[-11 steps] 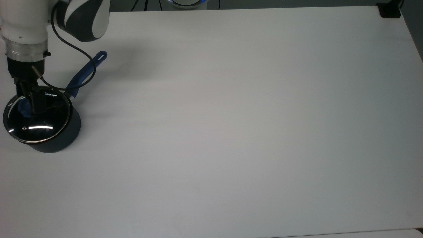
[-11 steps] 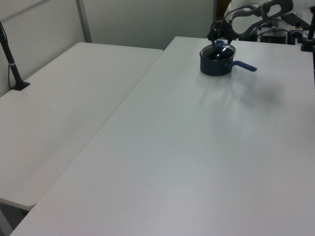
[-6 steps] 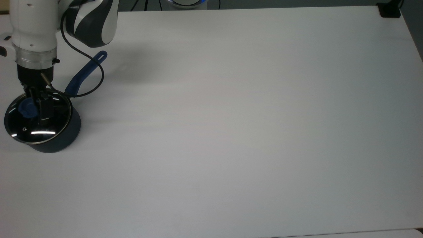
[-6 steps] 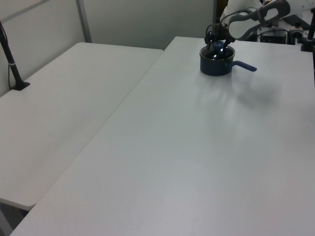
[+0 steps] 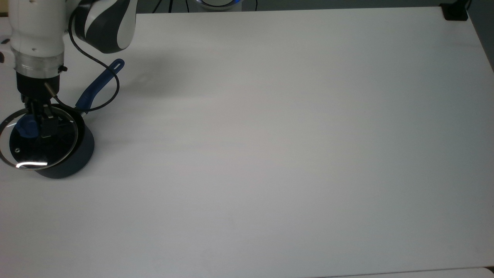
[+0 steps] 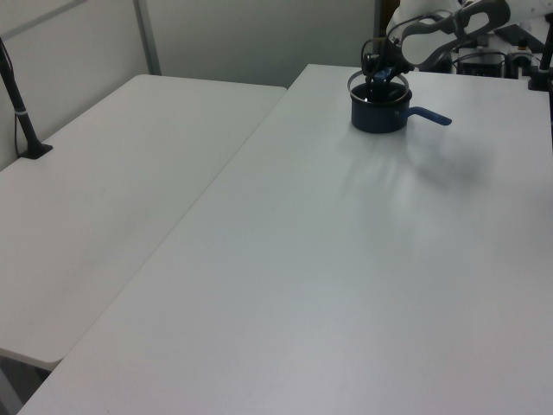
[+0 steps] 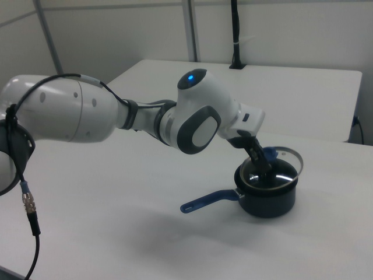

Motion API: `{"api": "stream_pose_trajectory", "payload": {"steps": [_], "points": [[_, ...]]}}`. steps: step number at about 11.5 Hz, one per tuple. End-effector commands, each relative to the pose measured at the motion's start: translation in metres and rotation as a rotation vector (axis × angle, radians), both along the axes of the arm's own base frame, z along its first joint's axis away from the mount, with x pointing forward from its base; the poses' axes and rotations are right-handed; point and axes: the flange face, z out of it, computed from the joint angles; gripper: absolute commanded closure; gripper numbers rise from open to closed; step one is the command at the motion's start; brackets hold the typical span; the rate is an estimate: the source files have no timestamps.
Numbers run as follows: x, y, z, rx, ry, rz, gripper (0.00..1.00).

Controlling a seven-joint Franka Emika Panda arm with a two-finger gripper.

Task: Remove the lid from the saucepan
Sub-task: 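Lift the glass lid off the pot and carry it away from the pan, then lower the lid onto the table and open the gripper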

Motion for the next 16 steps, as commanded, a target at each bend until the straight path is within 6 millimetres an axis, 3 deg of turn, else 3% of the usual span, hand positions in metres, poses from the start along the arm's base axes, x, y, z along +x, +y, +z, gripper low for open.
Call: {"api": "stream_pose_trajectory", "payload": {"steps": [1,2,4,6,8,10,13,15,16], "points": [[-0.003,0.038,0.057,0.012,-0.026,0.058,0.69],[-0.004,0.062,0.078,0.028,0.001,0.115,0.69],[-0.02,0.132,0.114,0.072,0.143,0.288,0.68],[-0.049,0.208,0.116,0.087,0.352,0.54,0.68],[-0.073,0.258,0.087,0.108,0.515,0.718,0.68],[-0.097,0.289,0.034,0.125,0.632,0.825,0.68],[-0.112,0.304,-0.03,0.104,0.608,0.878,0.68],[-0.109,0.304,-0.067,0.106,0.607,0.889,0.68],[-0.108,0.299,-0.073,0.114,0.615,0.882,0.56]]}}
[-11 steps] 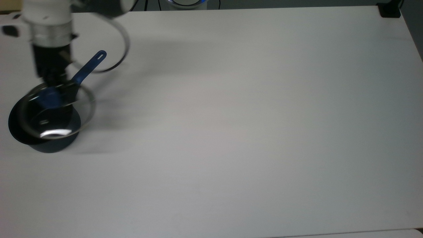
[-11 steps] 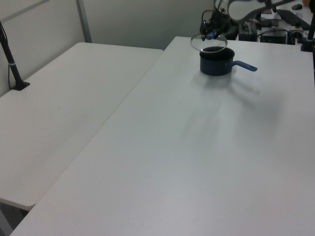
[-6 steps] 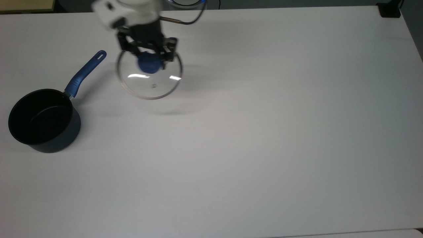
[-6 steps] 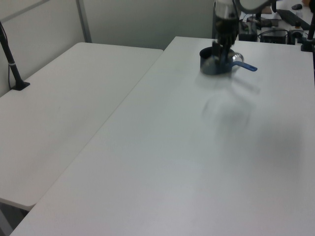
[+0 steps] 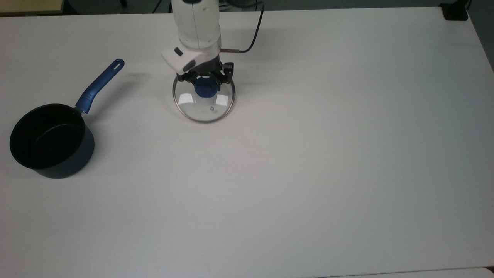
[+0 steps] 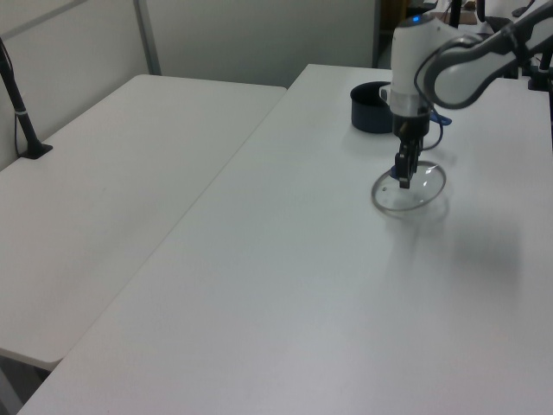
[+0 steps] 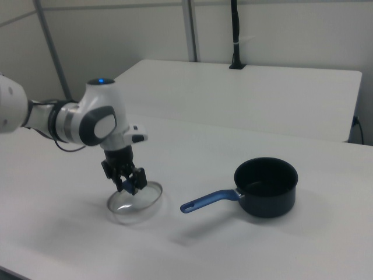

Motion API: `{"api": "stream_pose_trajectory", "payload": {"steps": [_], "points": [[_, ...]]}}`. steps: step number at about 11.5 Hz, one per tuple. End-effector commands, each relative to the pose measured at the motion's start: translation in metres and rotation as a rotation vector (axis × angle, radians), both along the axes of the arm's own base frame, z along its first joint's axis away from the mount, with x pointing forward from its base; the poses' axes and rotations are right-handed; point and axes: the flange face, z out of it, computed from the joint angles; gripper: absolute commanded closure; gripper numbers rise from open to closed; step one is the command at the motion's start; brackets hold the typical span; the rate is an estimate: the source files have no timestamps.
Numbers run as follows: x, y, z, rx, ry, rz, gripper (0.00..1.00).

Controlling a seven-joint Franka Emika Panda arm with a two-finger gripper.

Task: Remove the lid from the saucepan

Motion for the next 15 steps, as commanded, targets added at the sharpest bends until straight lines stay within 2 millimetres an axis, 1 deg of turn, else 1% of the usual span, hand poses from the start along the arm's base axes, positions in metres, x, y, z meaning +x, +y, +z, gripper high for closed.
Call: {"api": "stream_pose_trajectory", "payload": {"steps": [1,2,3,4,5,6,7,8,9,10,11,12,13,14,15], "points": [[0.0,-0.012,-0.013,-0.001,0.001,-0.007,0.08],[0.0,-0.013,-0.005,0.001,0.012,-0.018,0.0],[0.006,-0.013,0.014,-0.001,0.029,-0.019,0.0],[0.016,-0.014,0.038,0.001,0.024,-0.026,0.0],[0.026,-0.015,0.063,0.007,0.001,-0.034,0.0],[0.038,-0.012,0.107,0.009,-0.03,-0.053,0.0],[0.042,-0.012,0.139,0.005,-0.043,-0.103,0.0],[0.042,-0.013,0.168,-0.002,-0.075,-0.129,0.0],[0.036,-0.032,0.19,-0.007,-0.113,-0.165,0.0],[0.028,-0.038,0.212,-0.008,-0.149,-0.179,0.0],[0.019,-0.045,0.226,-0.007,-0.154,-0.196,0.0],[0.013,-0.046,0.246,0.012,-0.161,-0.204,0.0],[0.011,-0.044,0.253,0.021,-0.139,-0.2,0.0],[0.016,-0.049,0.267,0.01,-0.162,-0.168,0.0],[0.018,-0.05,0.273,-0.002,-0.173,-0.098,0.0]]}}
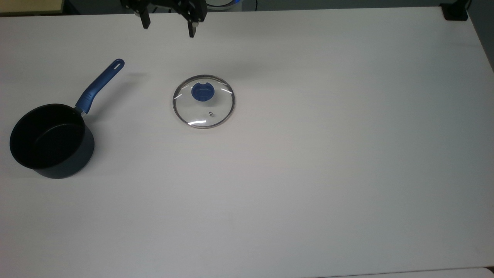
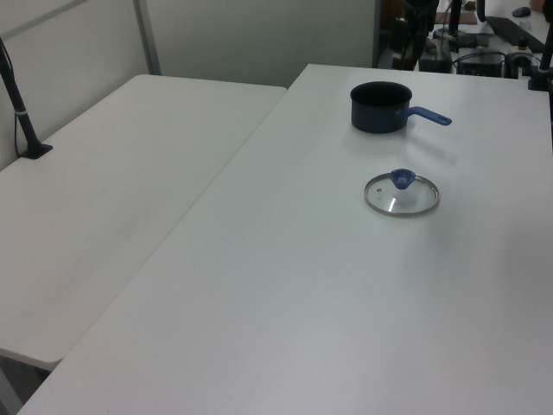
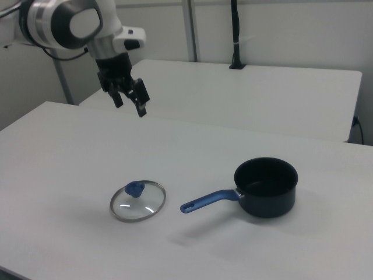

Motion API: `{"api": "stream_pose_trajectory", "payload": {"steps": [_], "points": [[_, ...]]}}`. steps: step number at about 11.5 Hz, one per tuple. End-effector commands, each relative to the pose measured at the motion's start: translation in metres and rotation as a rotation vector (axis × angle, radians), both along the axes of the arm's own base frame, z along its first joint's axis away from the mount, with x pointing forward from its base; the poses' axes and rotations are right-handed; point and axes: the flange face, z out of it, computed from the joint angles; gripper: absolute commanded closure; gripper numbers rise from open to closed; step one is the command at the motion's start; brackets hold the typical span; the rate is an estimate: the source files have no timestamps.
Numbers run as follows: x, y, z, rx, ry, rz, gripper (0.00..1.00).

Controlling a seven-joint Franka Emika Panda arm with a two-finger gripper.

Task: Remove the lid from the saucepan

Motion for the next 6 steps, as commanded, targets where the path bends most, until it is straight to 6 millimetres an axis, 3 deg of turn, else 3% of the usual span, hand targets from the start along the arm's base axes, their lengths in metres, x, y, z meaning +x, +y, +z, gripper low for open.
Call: {"api": "stream_pose_trajectory", "payload": {"steps": [1,6], "points": [[0.0049,-0.003,0.0192,-0.04,0.002,0.165,0.0],[0.0038,-0.0043,0.0189,-0.05,0.014,0.213,0.0]]}}
